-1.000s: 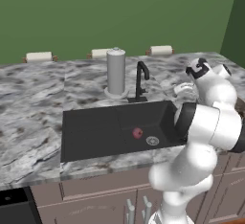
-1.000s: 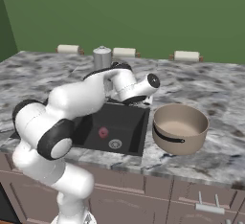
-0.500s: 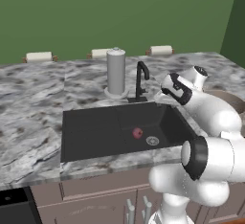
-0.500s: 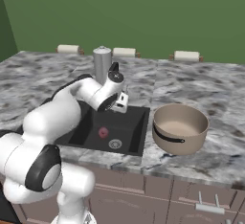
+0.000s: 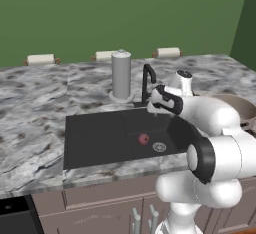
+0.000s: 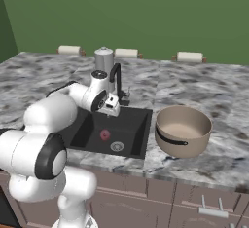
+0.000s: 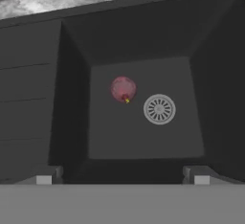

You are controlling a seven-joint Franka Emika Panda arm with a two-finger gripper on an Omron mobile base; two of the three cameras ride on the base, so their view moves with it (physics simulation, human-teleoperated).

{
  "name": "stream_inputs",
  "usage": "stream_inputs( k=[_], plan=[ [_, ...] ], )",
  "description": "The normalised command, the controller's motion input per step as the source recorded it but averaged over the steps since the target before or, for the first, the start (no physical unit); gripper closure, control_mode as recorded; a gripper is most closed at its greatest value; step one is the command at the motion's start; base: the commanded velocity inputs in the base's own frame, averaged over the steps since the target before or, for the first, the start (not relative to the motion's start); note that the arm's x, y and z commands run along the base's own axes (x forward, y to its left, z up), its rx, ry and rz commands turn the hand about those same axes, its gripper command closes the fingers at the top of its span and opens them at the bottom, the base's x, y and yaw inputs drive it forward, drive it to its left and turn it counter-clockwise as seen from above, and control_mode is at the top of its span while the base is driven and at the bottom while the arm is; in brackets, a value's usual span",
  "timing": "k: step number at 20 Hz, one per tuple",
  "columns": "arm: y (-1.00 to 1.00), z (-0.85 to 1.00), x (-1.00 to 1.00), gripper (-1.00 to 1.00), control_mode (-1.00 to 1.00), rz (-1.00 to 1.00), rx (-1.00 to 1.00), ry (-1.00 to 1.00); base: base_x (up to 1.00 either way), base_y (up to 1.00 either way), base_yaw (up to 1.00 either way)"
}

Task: Dump the onion from the pot into the sink. Then turn on the water and wash the onion. Then turn off the water and put the onion back in the pot.

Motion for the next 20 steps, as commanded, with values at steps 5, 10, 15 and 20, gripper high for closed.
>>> stream_inputs(
  k=[5,10,15,20],
  plan=[
    [0.02,-0.44,0.23,-1.0,-1.0,0.0,-0.03,0.1,0.0,0.0,0.0],
    [0.06,-0.5,0.13,-1.0,-1.0,0.0,0.0,0.05,0.0,0.0,0.0],
    [0.09,-0.48,0.07,-1.0,-1.0,0.0,0.0,0.0,0.0,0.0,0.0],
    [0.07,-0.44,0.15,-1.0,-1.0,0.0,0.0,0.0,0.0,0.0,0.0]
  ],
)
